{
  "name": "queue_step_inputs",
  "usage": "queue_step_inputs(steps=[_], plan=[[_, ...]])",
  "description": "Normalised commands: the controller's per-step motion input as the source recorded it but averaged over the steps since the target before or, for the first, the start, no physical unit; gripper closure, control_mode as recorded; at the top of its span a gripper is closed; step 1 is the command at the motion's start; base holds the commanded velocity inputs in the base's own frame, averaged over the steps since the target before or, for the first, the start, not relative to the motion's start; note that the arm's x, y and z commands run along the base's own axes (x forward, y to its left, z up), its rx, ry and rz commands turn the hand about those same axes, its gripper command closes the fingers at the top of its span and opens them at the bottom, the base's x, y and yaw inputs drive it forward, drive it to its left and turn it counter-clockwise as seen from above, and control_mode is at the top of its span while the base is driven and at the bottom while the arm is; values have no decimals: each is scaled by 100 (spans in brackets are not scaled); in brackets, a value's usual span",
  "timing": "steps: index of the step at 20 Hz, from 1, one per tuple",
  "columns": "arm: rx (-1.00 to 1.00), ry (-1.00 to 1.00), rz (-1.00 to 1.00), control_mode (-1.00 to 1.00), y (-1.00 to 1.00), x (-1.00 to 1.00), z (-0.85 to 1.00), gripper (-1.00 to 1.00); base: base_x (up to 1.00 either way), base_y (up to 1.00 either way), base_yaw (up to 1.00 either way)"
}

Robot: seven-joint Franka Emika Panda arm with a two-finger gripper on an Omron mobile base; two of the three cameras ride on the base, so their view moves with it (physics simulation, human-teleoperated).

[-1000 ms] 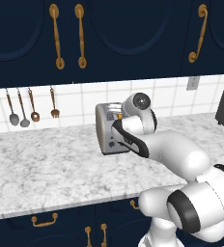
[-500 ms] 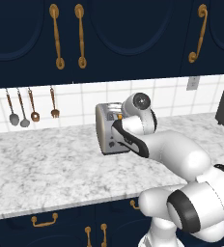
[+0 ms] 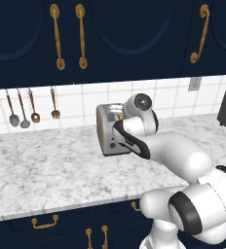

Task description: Start the toaster. Once the lever pops up, take the bread to the plate on the dining counter.

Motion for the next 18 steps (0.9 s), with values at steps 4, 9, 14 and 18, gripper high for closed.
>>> queue_step_inputs(steps=[4,9,14,18], plan=[[0,0,0,-100,0,0,0,-100,0,0,0],[0,0,0,-100,0,0,0,-100,0,0,0],[0,0,0,-100,0,0,0,-100,0,0,0],[0,0,0,-100,0,0,0,-100,0,0,0]])
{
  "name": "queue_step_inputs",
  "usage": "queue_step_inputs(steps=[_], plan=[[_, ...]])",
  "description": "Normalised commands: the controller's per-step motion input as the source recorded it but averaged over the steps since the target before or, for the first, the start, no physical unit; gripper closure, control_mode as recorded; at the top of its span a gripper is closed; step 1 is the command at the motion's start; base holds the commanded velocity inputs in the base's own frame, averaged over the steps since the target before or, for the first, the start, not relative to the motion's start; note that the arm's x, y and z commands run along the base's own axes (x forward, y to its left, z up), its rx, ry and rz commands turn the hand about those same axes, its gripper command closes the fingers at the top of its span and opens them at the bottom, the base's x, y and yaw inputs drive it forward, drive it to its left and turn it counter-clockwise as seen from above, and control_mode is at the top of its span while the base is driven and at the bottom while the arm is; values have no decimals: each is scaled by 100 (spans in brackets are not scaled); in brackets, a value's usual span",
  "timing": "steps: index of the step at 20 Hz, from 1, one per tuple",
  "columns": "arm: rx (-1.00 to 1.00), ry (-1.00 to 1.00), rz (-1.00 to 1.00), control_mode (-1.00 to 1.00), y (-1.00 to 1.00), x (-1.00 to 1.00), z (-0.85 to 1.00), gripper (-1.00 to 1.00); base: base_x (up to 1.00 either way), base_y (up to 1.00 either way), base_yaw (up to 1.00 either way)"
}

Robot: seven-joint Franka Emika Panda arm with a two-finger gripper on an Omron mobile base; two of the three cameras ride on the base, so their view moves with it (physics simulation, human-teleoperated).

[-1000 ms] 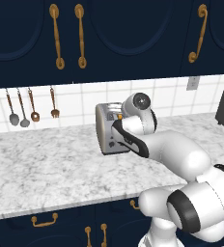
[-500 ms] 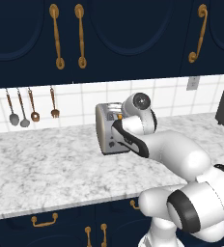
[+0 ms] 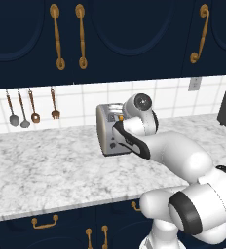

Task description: Start the toaster. Once the lever pops up, take the bread to the plate on the dining counter.

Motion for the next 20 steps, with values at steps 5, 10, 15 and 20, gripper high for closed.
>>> queue_step_inputs(steps=[5,10,15,20], plan=[[0,0,0,-100,0,0,0,-100,0,0,0],[0,0,0,-100,0,0,0,-100,0,0,0],[0,0,0,-100,0,0,0,-100,0,0,0],[0,0,0,-100,0,0,0,-100,0,0,0]])
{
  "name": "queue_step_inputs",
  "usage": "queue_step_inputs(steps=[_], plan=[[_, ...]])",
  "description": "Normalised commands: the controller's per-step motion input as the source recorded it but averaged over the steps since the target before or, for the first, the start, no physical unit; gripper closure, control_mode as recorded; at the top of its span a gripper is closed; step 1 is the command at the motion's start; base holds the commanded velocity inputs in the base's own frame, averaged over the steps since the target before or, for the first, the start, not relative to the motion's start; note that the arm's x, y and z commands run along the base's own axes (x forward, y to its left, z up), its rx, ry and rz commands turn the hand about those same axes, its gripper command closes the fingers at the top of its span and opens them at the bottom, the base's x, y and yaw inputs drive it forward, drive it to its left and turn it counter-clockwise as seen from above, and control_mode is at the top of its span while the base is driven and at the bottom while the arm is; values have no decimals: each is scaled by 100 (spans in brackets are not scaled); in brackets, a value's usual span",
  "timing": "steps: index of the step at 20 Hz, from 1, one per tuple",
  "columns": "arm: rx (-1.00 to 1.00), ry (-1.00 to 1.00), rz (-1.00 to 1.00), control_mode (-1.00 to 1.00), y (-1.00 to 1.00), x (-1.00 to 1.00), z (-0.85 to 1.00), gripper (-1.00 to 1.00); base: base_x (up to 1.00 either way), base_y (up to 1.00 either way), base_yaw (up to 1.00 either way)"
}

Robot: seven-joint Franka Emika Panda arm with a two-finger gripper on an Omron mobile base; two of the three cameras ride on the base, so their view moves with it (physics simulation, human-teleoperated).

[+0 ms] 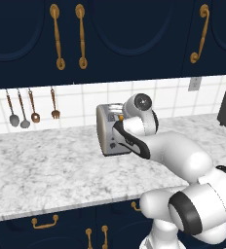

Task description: Start the toaster. Once the lever pops up, take the bread to the plate on the dining counter.

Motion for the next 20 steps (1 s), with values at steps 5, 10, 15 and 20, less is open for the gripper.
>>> queue_step_inputs(steps=[5,10,15,20], plan=[[0,0,0,-100,0,0,0,-100,0,0,0],[0,0,0,-100,0,0,0,-100,0,0,0],[0,0,0,-100,0,0,0,-100,0,0,0],[0,0,0,-100,0,0,0,-100,0,0,0]])
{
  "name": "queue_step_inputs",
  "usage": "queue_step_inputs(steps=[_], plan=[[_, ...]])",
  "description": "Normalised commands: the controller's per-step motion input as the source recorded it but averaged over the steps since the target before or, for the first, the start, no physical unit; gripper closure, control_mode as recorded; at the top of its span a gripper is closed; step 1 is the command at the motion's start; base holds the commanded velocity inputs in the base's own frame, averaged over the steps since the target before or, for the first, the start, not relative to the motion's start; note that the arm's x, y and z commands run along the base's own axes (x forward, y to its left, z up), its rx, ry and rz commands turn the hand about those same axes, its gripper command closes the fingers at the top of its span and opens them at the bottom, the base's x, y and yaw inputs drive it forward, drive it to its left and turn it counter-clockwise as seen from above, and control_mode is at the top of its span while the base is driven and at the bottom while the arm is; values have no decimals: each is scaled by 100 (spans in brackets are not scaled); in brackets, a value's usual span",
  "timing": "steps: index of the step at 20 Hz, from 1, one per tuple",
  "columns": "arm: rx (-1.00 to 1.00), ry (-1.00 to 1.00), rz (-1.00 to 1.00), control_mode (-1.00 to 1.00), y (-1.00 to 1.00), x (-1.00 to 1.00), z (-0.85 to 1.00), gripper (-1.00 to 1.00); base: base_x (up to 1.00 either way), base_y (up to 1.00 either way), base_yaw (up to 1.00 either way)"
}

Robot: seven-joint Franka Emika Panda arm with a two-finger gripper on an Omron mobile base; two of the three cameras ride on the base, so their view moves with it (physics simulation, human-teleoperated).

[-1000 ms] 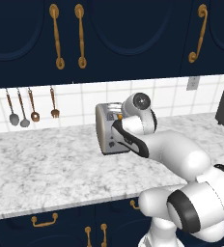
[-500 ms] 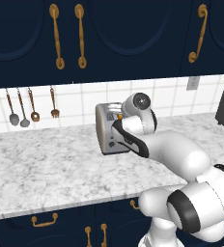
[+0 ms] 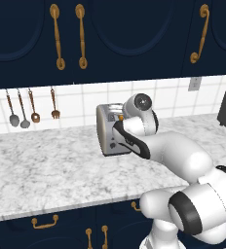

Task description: Start the toaster. Once the lever pops up, take the bread to the plate on the dining counter.

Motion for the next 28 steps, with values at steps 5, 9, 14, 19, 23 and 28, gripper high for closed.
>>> queue_step_inputs(steps=[5,9,14,19,23,28], plan=[[0,0,0,-100,0,0,0,-100,0,0,0],[0,0,0,-100,0,0,0,-100,0,0,0],[0,0,0,-100,0,0,0,-100,0,0,0],[0,0,0,-100,0,0,0,-100,0,0,0],[0,0,0,-100,0,0,0,-100,0,0,0],[0,0,0,-100,0,0,0,-100,0,0,0]])
